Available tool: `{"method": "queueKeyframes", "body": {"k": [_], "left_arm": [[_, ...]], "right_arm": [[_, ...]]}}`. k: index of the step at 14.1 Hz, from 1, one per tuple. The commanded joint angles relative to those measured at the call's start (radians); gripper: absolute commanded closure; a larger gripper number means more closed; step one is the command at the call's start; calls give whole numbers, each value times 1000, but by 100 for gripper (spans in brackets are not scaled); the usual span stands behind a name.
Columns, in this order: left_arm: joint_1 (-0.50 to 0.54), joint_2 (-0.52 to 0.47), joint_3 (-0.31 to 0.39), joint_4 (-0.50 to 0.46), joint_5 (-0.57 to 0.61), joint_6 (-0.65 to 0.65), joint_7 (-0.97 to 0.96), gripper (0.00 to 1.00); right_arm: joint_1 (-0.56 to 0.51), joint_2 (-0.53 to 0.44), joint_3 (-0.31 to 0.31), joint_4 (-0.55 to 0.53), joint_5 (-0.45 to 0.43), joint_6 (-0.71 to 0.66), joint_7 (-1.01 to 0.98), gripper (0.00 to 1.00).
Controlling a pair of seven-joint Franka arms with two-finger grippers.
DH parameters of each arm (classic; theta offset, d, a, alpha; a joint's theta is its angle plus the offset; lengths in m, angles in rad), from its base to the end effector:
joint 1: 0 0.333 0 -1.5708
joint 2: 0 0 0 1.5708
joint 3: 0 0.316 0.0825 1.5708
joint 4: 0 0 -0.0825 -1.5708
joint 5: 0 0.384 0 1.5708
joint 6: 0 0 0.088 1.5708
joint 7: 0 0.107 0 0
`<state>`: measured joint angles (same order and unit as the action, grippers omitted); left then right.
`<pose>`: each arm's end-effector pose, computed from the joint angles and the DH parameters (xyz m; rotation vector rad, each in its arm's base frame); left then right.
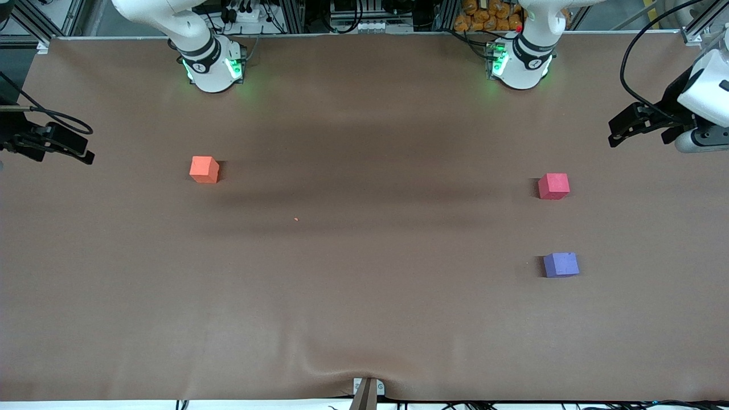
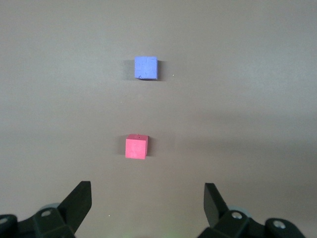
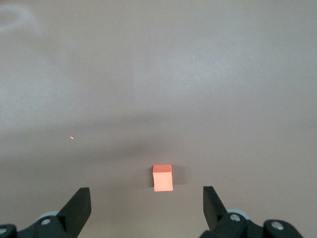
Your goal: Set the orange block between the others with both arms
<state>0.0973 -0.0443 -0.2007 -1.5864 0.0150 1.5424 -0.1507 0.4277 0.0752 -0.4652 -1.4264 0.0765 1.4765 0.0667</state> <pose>0.5352 -0.0565 0.6384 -3.1170 -0.0747 -0.0038 0.5665 -0.0013 0.6460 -3.0956 0.1500 0.0277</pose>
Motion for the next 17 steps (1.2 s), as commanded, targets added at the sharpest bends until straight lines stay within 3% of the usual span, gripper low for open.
{"method": "queueKeyframes", "body": {"k": [1,3,4,17], "left_arm": [[5,-6,-6,11,-3,-33,22,0],[5,-5,-6,13,-1,-33,22,0],[5,-5,-6,14,0,-33,22,0],[13,-5,6,14,-1,-65,92,0]], "right_arm": [[-77,6,38,27,8,-40,7,0],[-369,1,344,64,-4,-93,-34,0],[-426,0,408,70,-10,-108,-39,0],[-428,-2,410,73,-40,-125,-39,0]]}}
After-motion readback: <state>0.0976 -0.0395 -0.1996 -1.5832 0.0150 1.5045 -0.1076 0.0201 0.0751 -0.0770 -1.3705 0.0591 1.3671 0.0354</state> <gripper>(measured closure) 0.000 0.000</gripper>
